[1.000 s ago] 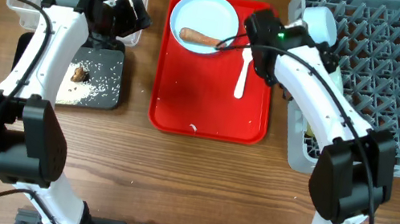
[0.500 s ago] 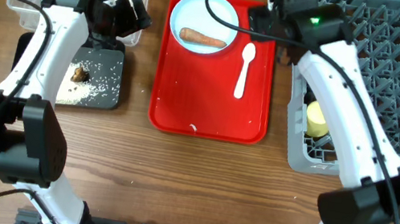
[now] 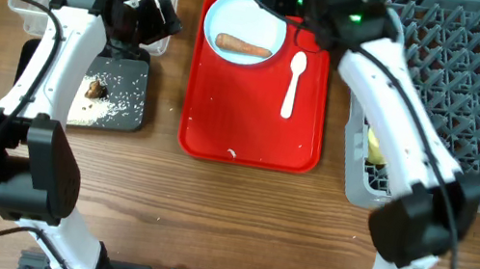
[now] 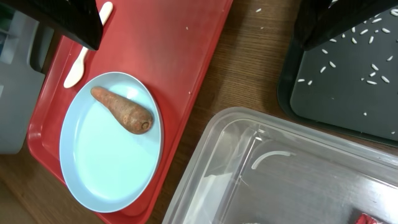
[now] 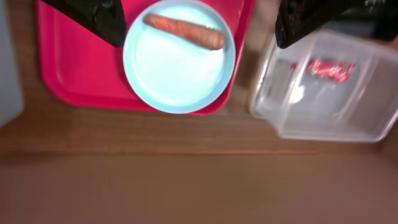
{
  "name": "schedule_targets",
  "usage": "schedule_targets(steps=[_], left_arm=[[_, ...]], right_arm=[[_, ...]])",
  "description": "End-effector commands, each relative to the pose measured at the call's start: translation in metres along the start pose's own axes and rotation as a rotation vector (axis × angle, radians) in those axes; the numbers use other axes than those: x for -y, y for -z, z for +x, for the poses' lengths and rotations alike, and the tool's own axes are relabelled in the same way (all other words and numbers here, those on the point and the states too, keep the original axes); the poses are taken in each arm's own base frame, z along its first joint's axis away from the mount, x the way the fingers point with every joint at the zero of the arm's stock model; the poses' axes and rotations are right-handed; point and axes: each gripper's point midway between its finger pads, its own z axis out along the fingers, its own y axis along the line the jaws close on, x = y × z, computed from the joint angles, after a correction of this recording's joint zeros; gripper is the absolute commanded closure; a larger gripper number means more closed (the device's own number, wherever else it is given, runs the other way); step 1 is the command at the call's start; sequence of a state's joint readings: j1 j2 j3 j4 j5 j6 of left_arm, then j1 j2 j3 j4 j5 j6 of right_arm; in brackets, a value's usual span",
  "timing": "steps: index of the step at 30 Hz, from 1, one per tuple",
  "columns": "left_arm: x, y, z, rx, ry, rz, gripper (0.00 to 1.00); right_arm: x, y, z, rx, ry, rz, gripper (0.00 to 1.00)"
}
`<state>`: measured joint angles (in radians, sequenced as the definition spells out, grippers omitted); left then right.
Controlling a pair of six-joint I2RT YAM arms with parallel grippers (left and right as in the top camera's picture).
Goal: Sort waste into correct bins and load items into the dishwasher rack
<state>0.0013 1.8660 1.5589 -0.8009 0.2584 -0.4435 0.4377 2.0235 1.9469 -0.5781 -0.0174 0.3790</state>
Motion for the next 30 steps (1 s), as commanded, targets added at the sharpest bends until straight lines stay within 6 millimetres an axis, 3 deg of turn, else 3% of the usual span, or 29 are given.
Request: schedule_targets(steps=[1, 6, 11, 17, 21, 30], left_arm=[[0.003, 0.01, -0.006, 0.03, -0.006, 0.008, 0.0], [0.003, 0.01, -0.006, 0.03, -0.006, 0.008, 0.0], [0.003, 0.01, -0.006, 0.03, -0.006, 0.008, 0.0], [0.003, 0.01, -0.006, 0.03, -0.006, 0.008, 0.0], [0.003, 0.01, -0.006, 0.03, -0.006, 0.008, 0.0], [0.003, 0.01, -0.006, 0.03, -0.006, 0.008, 0.0]], right_arm=[[0.025, -0.058, 0.043, -0.073, -0.148, 0.085, 0.25], [0.038, -0.107, 0.084, -0.145, -0.197, 0.102, 0.28], [0.018, -0.132, 0.107, -0.205, -0.026, -0.066, 0.34], [0.019, -0.133, 0.11, -0.207, 0.206, -0.093, 0.34], [0.007, -0.13, 0.118, -0.234, 0.325, -0.186, 0.35], [0.002, -0.128, 0.12, -0.24, 0.334, -0.224, 0.35]])
